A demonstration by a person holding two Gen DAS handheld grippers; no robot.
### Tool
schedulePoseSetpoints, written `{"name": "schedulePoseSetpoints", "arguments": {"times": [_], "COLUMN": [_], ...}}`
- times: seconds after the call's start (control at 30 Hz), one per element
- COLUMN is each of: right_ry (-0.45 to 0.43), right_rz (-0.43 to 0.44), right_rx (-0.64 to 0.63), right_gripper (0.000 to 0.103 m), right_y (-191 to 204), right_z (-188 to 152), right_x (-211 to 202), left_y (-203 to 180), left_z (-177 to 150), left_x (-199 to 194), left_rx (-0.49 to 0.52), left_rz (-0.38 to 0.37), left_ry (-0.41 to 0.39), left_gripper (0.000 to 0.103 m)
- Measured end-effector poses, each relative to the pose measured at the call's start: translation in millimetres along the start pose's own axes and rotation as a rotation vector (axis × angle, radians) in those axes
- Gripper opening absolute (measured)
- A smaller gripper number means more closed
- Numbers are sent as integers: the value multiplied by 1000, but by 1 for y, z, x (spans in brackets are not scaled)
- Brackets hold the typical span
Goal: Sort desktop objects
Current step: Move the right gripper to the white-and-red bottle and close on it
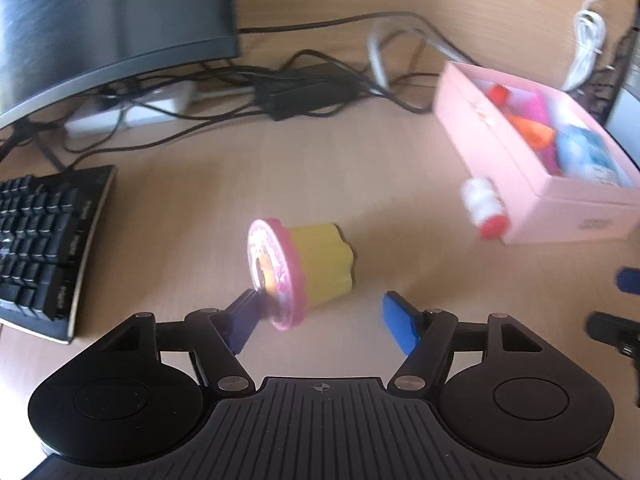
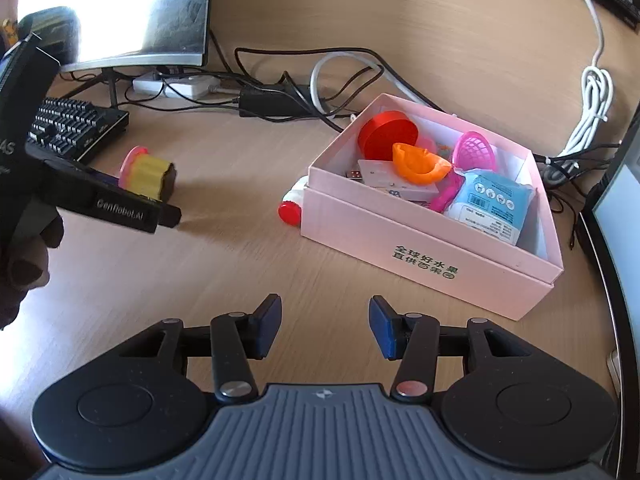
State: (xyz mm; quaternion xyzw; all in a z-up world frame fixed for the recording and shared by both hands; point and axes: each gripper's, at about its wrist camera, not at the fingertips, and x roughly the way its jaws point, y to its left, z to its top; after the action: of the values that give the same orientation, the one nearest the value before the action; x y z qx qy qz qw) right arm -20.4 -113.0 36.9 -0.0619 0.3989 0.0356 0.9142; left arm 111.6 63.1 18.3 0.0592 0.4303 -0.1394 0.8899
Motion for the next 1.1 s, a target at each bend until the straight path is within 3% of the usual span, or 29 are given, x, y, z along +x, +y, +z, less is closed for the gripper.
{"name": "schedulePoseSetpoints", "arguments": {"times": [0.23,0.37,0.5,0.63,0.8,1.0,1.1], "right_ry": [11,-20,-48,-106,-103,-31,-1], "right_rz": [12,-7,-45,-121,-218,-364,-383], "right_rx": [-34,-116,-275,-442,-568,-657,-651], "right_gripper": [48,47,24,22,22,21,21], "right_y": [10,23,53,83,98,99,96], "right_z": [0,7,20,36,53,80,86], "right_x": [5,7,21,39,70,119,128], "left_y": [-15,-7,12,23,28,50,57], "left_z": [-11,-11,-7,-1,0,2,1], "left_x": [-16,-28,-39,-45,-43,-33,-37], "left_rx": [14,-20,-79,-122,-145,-226,-228], "left_rz": [-137,-108,-68,-44,-39,14,22], "left_ry": [7,-11,-37,-53,-57,-38,-56], "left_gripper": [74,81,86,88,91,90,90]}}
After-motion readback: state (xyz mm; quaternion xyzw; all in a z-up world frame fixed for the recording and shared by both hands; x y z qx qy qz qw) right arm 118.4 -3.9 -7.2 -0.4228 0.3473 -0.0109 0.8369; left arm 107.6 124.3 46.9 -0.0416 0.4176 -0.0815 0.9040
